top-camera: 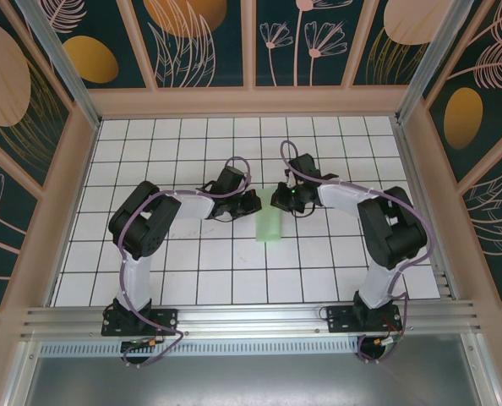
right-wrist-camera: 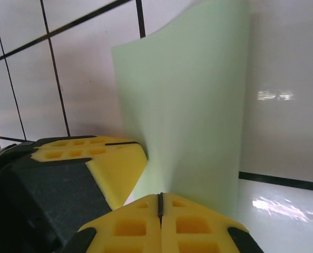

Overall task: Fold a paper plane with a square sheet of paper (pick it up from the middle)
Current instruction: Fold the square sheet of paper in half at the center of the table.

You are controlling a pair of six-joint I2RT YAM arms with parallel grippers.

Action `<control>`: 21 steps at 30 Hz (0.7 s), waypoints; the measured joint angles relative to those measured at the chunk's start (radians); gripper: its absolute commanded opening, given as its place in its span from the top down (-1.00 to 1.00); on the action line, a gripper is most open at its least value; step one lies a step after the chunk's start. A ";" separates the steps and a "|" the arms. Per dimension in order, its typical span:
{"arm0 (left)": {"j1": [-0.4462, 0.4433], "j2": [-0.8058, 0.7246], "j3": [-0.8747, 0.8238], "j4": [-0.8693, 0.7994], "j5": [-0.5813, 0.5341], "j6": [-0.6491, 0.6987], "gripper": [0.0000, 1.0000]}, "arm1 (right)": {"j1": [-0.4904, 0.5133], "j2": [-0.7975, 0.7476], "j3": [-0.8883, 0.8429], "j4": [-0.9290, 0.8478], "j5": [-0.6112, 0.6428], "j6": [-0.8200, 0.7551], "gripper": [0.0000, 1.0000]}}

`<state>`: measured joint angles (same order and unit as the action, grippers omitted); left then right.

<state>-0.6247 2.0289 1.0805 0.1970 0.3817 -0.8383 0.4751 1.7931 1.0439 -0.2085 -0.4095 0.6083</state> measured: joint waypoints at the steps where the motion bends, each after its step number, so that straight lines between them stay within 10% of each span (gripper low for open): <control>1: 0.000 0.000 0.000 0.000 0.000 0.000 0.90 | 0.000 0.012 0.003 0.000 -0.005 0.000 0.93; 21: -0.005 -0.006 -0.016 0.019 -0.031 -0.013 0.95 | -0.036 0.064 -0.057 0.069 -0.056 -0.082 0.96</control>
<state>-0.6300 2.0224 1.0645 0.2157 0.3511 -0.8513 0.4393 1.8568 0.9867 -0.1394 -0.4656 0.5266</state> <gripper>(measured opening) 0.070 0.051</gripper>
